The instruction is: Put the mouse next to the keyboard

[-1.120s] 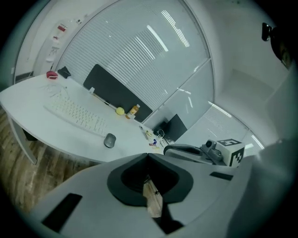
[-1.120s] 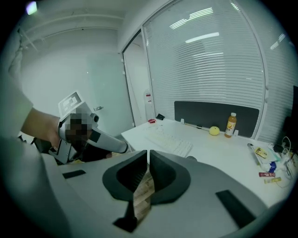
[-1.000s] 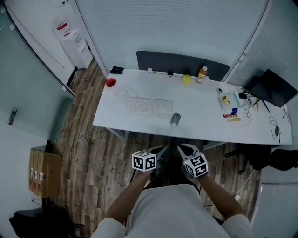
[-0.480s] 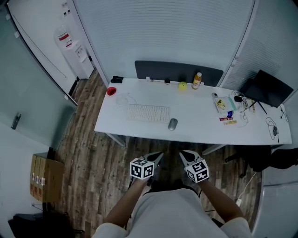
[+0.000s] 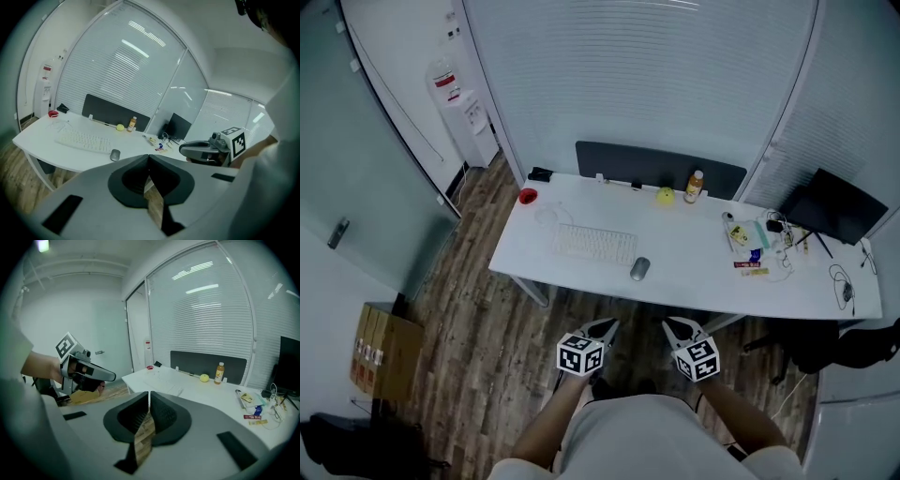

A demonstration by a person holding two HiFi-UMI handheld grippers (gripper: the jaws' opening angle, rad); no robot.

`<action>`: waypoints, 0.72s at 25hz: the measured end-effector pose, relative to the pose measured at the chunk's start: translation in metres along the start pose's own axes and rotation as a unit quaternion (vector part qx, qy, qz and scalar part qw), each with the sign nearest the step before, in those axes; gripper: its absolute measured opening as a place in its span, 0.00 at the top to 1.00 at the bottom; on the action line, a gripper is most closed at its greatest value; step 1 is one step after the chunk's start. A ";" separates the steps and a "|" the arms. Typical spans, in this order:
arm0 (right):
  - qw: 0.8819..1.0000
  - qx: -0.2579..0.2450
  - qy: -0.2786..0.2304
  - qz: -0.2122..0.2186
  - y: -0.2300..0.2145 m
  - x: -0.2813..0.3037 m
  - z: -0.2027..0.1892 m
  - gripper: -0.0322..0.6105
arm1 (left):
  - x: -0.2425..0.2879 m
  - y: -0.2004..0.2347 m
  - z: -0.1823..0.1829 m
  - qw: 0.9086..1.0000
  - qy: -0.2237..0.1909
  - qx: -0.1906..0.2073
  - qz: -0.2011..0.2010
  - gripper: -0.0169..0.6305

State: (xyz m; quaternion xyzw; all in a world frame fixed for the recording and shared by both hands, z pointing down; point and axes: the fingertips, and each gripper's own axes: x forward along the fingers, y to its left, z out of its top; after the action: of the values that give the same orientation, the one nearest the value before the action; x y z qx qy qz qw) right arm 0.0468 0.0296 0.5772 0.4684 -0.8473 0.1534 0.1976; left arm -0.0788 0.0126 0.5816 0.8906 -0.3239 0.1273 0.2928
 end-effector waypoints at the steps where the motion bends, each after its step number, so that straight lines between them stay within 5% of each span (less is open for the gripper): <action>1: 1.000 -0.002 -0.002 0.000 -0.002 0.000 0.001 0.89 | -0.001 -0.001 0.001 1.000 -0.002 0.004 0.001 0.95; 18: 1.000 -0.010 -0.024 0.009 -0.004 0.004 0.022 0.89 | -0.019 0.001 0.013 0.999 -0.021 0.027 0.023 0.95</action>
State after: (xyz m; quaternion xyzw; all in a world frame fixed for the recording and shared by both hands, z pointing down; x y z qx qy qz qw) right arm 0.0438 0.0151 0.5599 0.4627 -0.8574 0.1356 0.1802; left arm -0.0939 0.0138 0.5640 0.8928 -0.3472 0.1242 0.2588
